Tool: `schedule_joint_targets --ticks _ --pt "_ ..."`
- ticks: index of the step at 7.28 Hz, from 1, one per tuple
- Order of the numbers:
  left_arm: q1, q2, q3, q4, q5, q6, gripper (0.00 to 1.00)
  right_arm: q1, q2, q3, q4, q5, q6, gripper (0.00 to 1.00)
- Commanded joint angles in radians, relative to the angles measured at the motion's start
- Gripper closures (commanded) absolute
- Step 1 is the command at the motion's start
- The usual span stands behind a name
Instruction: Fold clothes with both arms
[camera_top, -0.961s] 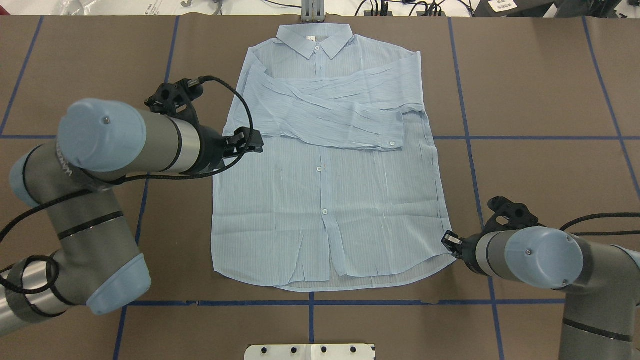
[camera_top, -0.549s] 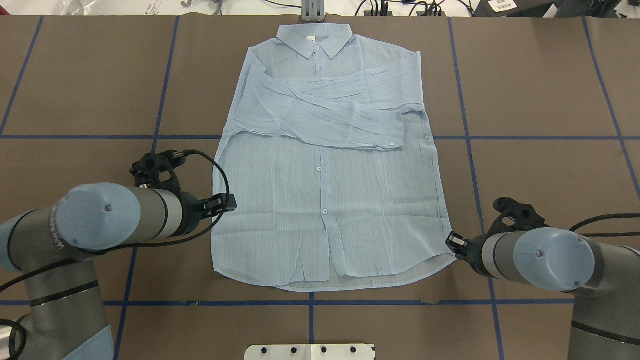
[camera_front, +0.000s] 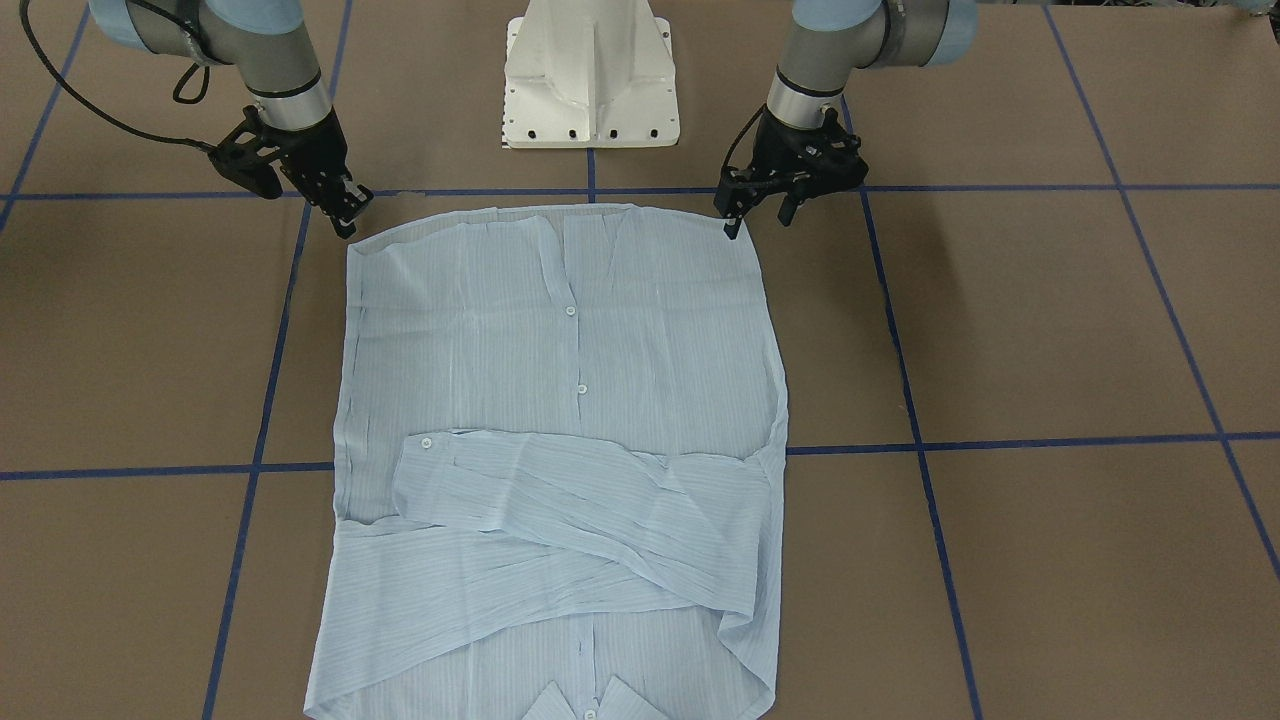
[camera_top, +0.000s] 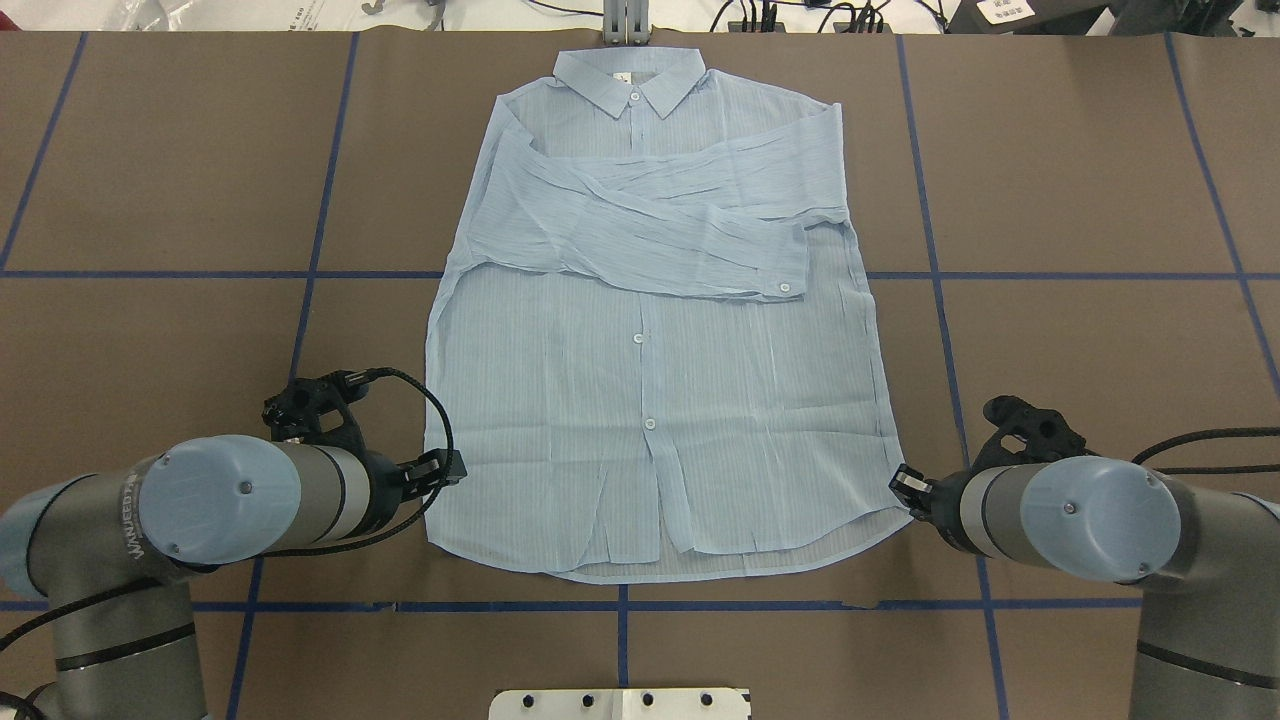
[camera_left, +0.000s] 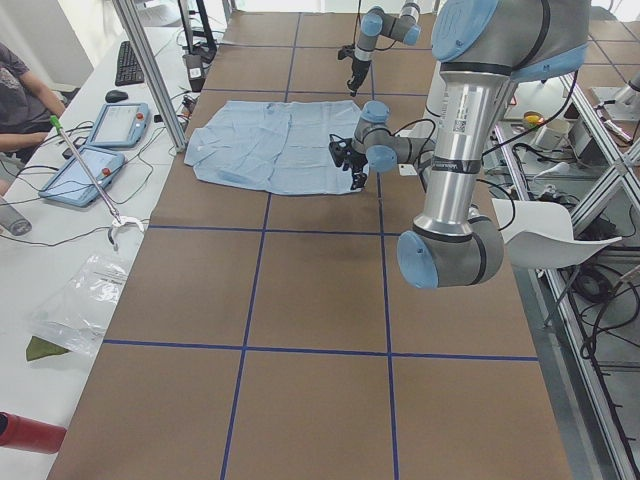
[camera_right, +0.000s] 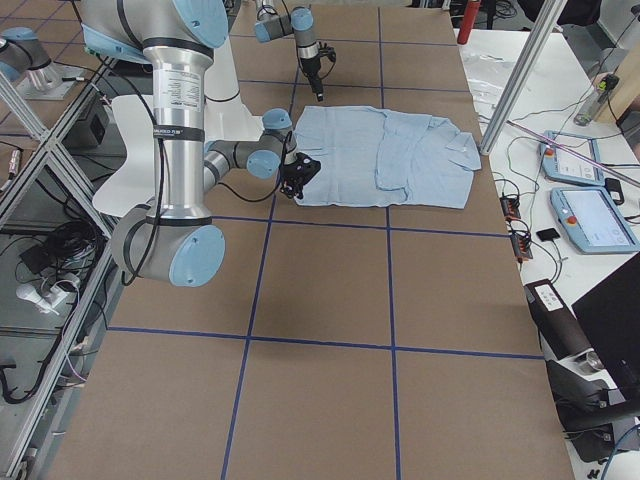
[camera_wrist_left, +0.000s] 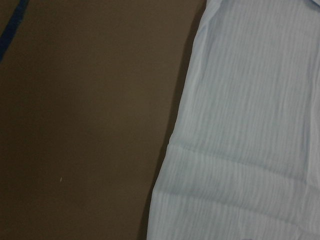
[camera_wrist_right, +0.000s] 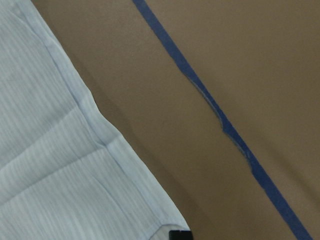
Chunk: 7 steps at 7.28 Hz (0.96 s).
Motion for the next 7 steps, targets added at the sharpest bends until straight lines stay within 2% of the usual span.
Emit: schedule_joint_targets --ticks 1,5,7 --pt "0.005 0.001 0.000 0.005 0.001 -0.014 0.11 -0.003 0.007 -0.026 0.001 -0.005 0.000 0.02" --pt "0.020 0.000 0.001 0.006 0.001 -0.046 0.11 -0.002 0.044 -0.055 0.003 -0.002 -0.051 0.00" --pt "0.020 0.006 0.003 0.006 0.001 -0.045 0.11 -0.003 0.052 -0.078 0.003 -0.002 -0.053 0.04"
